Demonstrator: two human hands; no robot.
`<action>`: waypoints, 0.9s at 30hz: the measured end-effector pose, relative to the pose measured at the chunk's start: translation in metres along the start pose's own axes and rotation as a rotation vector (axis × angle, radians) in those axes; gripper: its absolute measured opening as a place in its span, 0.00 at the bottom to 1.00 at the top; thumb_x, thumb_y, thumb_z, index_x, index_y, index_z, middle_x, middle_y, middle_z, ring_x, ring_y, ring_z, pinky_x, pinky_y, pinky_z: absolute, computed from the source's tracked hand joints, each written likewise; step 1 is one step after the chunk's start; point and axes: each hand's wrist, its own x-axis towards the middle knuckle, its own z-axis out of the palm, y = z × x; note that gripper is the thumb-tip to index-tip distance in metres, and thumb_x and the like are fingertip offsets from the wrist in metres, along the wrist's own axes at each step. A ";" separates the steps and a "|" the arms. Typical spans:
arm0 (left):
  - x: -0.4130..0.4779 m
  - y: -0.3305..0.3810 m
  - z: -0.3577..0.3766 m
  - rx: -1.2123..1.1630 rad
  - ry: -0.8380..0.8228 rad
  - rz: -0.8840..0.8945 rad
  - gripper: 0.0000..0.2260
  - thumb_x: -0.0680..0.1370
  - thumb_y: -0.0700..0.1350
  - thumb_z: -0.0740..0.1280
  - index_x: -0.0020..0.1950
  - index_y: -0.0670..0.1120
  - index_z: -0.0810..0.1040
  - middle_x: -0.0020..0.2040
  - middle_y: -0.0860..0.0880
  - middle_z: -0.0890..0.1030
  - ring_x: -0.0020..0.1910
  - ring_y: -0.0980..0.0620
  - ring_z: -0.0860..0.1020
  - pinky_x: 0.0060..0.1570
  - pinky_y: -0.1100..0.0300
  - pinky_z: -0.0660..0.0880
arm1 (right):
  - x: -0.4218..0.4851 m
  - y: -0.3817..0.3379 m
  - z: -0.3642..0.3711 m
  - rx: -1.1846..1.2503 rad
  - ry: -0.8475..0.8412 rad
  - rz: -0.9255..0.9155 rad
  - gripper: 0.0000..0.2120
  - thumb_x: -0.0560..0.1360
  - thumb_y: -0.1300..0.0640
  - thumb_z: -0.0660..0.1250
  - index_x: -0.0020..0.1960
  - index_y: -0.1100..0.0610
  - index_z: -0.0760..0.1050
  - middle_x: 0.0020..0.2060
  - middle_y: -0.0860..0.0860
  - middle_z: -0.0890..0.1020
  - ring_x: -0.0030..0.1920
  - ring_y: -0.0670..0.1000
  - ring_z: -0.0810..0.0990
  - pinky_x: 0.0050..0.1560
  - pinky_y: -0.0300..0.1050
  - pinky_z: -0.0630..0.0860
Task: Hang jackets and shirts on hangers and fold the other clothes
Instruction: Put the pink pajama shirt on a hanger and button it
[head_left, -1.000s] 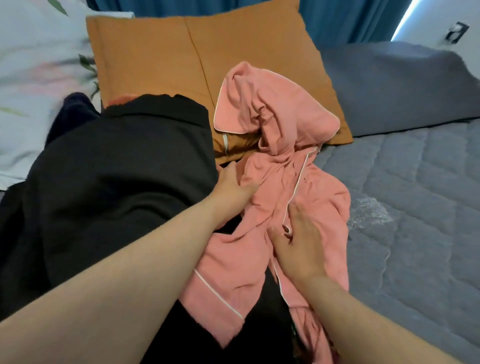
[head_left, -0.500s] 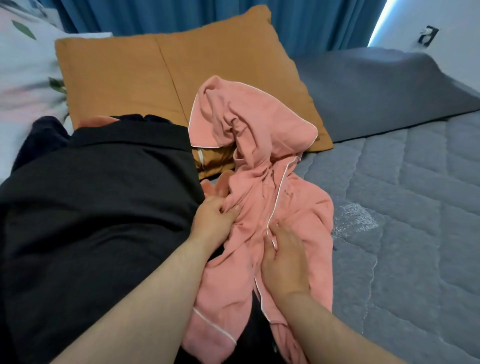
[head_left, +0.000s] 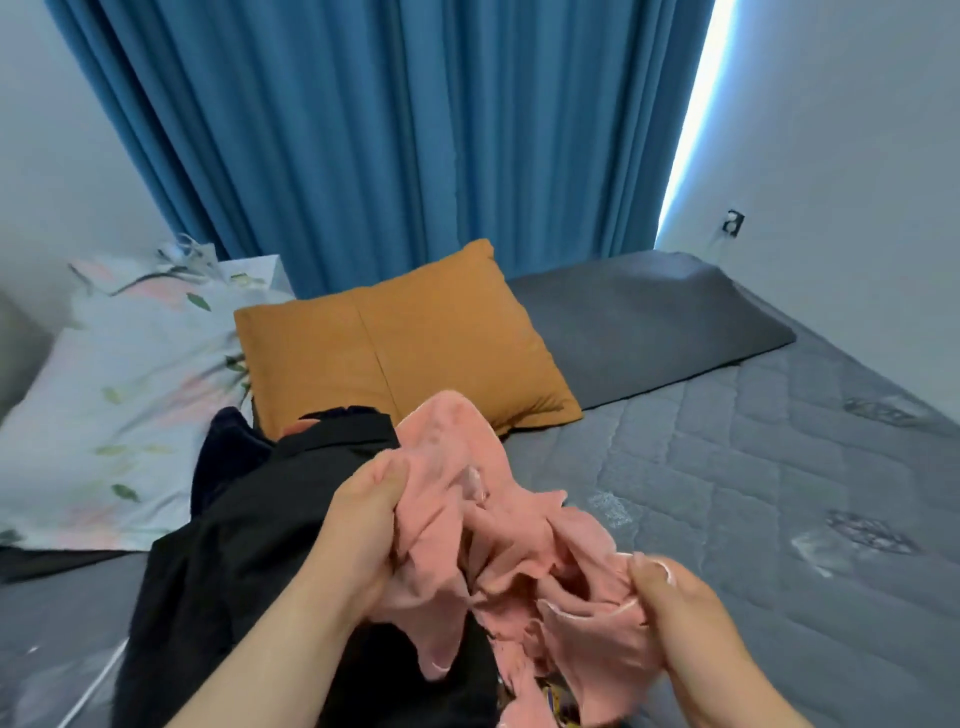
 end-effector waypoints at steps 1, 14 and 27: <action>-0.019 0.025 0.003 0.032 -0.027 0.014 0.11 0.82 0.44 0.59 0.50 0.41 0.79 0.44 0.42 0.83 0.40 0.48 0.82 0.43 0.55 0.76 | -0.018 -0.020 -0.008 -0.096 -0.041 -0.033 0.09 0.78 0.62 0.65 0.42 0.62 0.81 0.36 0.53 0.83 0.36 0.49 0.79 0.30 0.29 0.71; -0.236 0.322 0.036 -0.003 -0.368 0.321 0.10 0.73 0.44 0.63 0.47 0.37 0.76 0.39 0.41 0.76 0.38 0.47 0.75 0.38 0.58 0.73 | -0.208 -0.261 0.006 -0.238 -0.408 -0.525 0.16 0.75 0.66 0.67 0.41 0.44 0.78 0.37 0.36 0.81 0.39 0.39 0.78 0.41 0.40 0.73; -0.323 0.336 -0.055 -0.285 -0.061 0.230 0.33 0.78 0.67 0.55 0.61 0.37 0.77 0.59 0.36 0.79 0.58 0.38 0.77 0.63 0.44 0.71 | -0.319 -0.452 0.004 0.695 -0.772 -0.387 0.16 0.73 0.62 0.66 0.58 0.69 0.78 0.52 0.64 0.81 0.53 0.59 0.79 0.64 0.56 0.73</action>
